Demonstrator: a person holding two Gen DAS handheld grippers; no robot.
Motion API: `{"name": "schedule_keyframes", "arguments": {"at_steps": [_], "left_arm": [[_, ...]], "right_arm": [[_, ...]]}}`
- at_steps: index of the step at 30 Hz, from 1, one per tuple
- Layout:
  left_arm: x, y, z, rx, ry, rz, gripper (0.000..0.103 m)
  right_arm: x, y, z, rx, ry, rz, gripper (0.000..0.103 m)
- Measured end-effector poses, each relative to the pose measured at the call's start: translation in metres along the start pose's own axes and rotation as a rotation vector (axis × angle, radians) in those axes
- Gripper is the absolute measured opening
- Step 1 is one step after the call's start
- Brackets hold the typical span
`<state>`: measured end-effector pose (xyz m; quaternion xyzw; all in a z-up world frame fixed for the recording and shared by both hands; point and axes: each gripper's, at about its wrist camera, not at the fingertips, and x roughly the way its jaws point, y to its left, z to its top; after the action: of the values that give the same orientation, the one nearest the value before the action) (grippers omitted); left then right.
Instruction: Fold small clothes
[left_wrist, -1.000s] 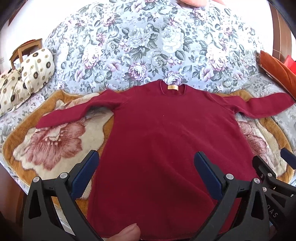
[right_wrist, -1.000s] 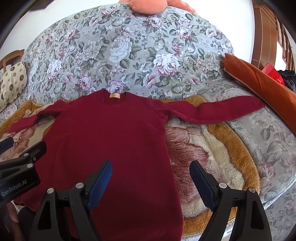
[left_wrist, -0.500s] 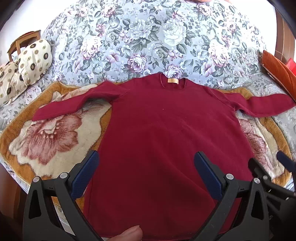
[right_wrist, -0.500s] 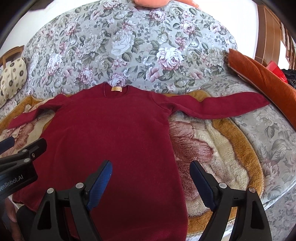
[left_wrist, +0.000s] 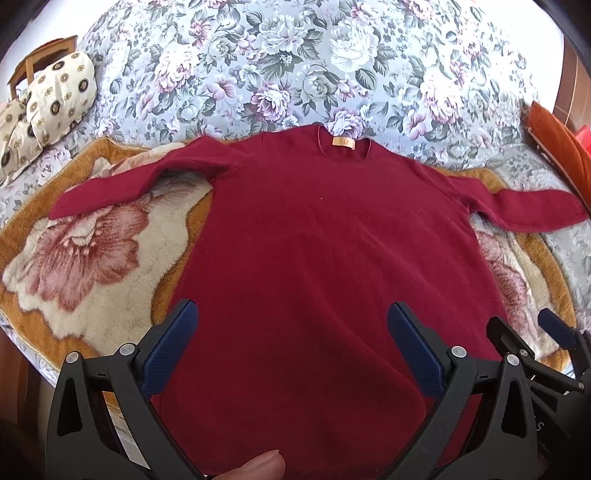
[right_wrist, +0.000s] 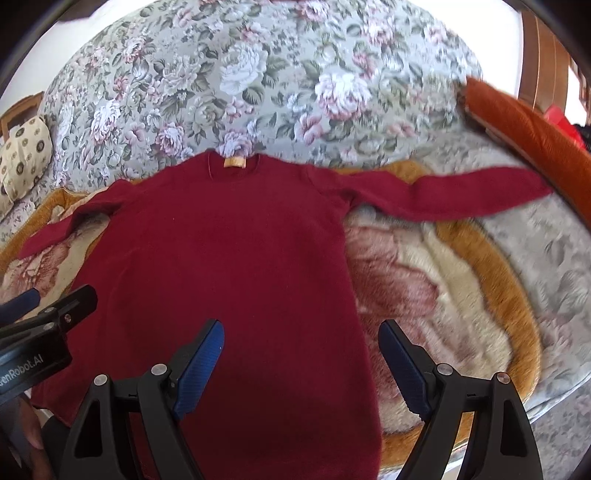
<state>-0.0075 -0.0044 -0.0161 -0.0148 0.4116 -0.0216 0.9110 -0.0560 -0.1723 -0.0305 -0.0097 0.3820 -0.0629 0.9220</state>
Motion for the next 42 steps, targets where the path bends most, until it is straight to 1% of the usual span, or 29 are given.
{"name": "schedule_keyframes", "arguments": {"at_steps": [2, 4, 10, 14, 18, 21, 29, 34, 42], "left_arm": [[0.003, -0.004, -0.002, 0.021, 0.010, 0.013, 0.103], [0.004, -0.005, -0.001, 0.021, 0.015, 0.010, 0.103], [0.002, -0.008, 0.004, 0.033, 0.008, 0.022, 0.103], [0.001, -0.008, 0.006, 0.024, 0.008, 0.011, 0.103], [0.002, -0.008, 0.008, 0.009, 0.020, -0.009, 0.103], [0.000, -0.010, 0.009, 0.013, 0.013, -0.006, 0.103], [0.001, -0.011, 0.006, 0.042, 0.006, 0.020, 0.103], [0.004, -0.006, 0.005, 0.027, 0.019, 0.011, 0.103], [0.007, -0.009, 0.002, 0.033, 0.029, 0.009, 0.103]], "right_arm": [[0.001, 0.000, -0.002, -0.011, 0.002, -0.015, 0.084], [0.003, 0.000, -0.006, -0.026, 0.006, -0.025, 0.084], [0.004, -0.007, -0.004, 0.004, 0.016, -0.004, 0.084], [0.001, -0.005, 0.001, -0.011, 0.004, -0.015, 0.084], [0.005, -0.005, 0.001, -0.010, 0.017, -0.014, 0.084], [0.005, -0.006, -0.001, -0.008, 0.016, -0.014, 0.084], [0.007, -0.006, -0.004, -0.009, 0.024, -0.006, 0.084], [0.007, -0.004, -0.004, -0.015, 0.020, -0.009, 0.084], [0.008, -0.003, -0.005, -0.024, 0.023, -0.003, 0.084]]}}
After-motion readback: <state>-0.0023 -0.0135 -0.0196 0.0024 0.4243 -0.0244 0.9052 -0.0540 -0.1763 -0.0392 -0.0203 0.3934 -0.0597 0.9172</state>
